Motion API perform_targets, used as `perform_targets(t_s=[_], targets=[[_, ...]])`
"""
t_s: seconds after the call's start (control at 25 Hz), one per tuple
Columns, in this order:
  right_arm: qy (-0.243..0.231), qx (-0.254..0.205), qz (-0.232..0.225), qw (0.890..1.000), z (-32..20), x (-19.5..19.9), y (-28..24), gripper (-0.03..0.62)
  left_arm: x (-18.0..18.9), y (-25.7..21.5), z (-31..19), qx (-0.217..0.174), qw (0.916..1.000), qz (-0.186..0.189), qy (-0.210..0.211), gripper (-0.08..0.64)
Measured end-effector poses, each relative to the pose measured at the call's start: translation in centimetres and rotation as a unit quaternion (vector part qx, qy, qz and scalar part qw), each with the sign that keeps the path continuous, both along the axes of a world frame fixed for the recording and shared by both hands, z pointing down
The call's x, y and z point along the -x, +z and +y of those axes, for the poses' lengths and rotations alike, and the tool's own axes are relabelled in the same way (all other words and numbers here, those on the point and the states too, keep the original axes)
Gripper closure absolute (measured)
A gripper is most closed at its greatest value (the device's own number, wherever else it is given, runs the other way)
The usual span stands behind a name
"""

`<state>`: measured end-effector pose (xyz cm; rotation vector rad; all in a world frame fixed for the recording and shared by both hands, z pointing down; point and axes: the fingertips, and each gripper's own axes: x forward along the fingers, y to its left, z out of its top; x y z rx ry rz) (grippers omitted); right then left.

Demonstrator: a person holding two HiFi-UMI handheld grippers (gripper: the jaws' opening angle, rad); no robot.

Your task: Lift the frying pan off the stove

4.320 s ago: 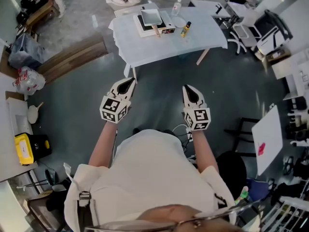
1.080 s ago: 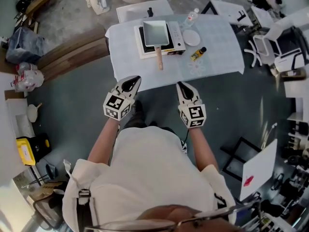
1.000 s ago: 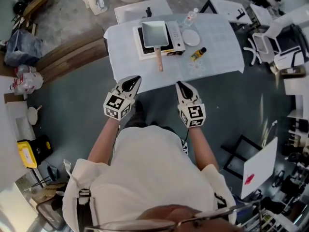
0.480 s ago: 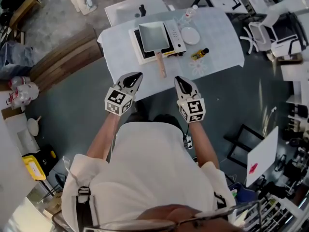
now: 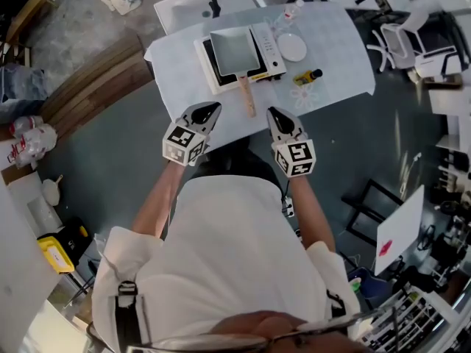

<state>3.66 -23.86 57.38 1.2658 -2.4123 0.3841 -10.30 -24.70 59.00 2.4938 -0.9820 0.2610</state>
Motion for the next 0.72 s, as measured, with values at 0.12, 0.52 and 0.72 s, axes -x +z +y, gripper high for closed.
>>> perform_targets(t_s=[0.12, 0.52, 0.72], targets=[[-0.010, 0.009, -0.002, 1.000, -0.6, -0.1, 0.6, 0.551, -0.5, 0.4, -0.6, 0.008, 1.0000, 0.003, -0.004, 0.531], [-0.082, 0.071, -0.014, 0.994, -3.7, -0.5, 4.9, 0.551, -2.4, 3.3, -3.5, 0.049, 0.9980, 0.001, -0.040, 0.529], [-0.128, 0.118, -0.027, 0.984, -4.6, -0.2, 7.7, 0.549, -3.1, 5.2, -4.8, 0.080, 0.9947, 0.009, -0.064, 0.529]])
